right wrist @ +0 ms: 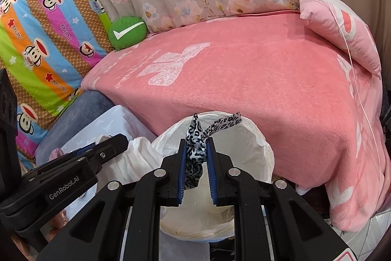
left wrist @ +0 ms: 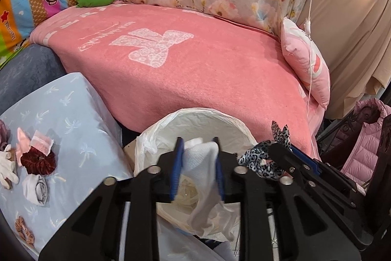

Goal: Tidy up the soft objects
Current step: 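Carry both items to the wastebasket and open both tools to release them, then move both tools back over the table toward the bracelet and grey sock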

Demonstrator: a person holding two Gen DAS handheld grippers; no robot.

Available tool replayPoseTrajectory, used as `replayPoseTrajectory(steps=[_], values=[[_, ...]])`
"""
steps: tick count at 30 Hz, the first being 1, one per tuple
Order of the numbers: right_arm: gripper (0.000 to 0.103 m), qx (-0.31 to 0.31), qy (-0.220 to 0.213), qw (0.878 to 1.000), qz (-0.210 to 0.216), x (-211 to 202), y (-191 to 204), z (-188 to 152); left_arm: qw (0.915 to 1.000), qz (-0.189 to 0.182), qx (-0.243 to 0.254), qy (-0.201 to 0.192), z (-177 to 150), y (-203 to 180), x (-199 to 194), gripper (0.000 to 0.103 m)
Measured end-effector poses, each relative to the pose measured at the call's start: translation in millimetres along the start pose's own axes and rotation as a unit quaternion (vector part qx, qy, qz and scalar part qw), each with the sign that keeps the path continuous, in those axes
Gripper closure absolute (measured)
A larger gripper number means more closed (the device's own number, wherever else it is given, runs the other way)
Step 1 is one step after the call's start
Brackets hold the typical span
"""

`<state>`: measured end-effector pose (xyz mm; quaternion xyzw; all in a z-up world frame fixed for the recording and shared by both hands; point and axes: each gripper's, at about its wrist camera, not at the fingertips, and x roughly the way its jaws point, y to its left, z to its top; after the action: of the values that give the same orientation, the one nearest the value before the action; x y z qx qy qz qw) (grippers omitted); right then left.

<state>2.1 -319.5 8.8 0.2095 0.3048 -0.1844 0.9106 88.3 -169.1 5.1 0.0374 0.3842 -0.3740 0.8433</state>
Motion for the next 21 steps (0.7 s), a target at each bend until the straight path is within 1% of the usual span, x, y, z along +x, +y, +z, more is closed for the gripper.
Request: replayPoseTrajectory(steps=[1, 2, 3, 4, 6, 12, 21], values=[[0.085, -0.001, -0.001, 1.000, -0.001, 0, 1, 0, 1.0000, 0.003, -0.004, -0.002, 0, 2, 0, 0.067], [0.084, -0.002, 0.000, 1.000, -0.001, 1, 2, 0, 0.9999, 0.007, -0.007, -0.003, -1, 4, 0, 0.057], [0.082, -0.003, 0.000, 1.000, 0.000, 2, 3, 0, 0.9998, 0.012, -0.012, -0.005, -1, 7, -1, 0.050], [0.080, -0.004, 0.000, 1.000, 0.000, 2, 5, 0, 0.9997, 0.017, -0.016, -0.008, -2, 11, -2, 0.049], [0.075, -0.007, 0.000, 1.000, 0.000, 3, 8, 0, 0.9994, 0.022, -0.024, -0.008, -3, 17, -3, 0.048], [0.074, -0.016, 0.004, 1.000, 0.009, 3, 19, -2, 0.9985, 0.037, -0.038, -0.013, -6, 33, -11, 0.048], [0.072, -0.048, 0.014, 0.998, 0.026, 1, 54, -11, 0.9967, 0.054, -0.056, -0.023, -13, 55, -29, 0.048]])
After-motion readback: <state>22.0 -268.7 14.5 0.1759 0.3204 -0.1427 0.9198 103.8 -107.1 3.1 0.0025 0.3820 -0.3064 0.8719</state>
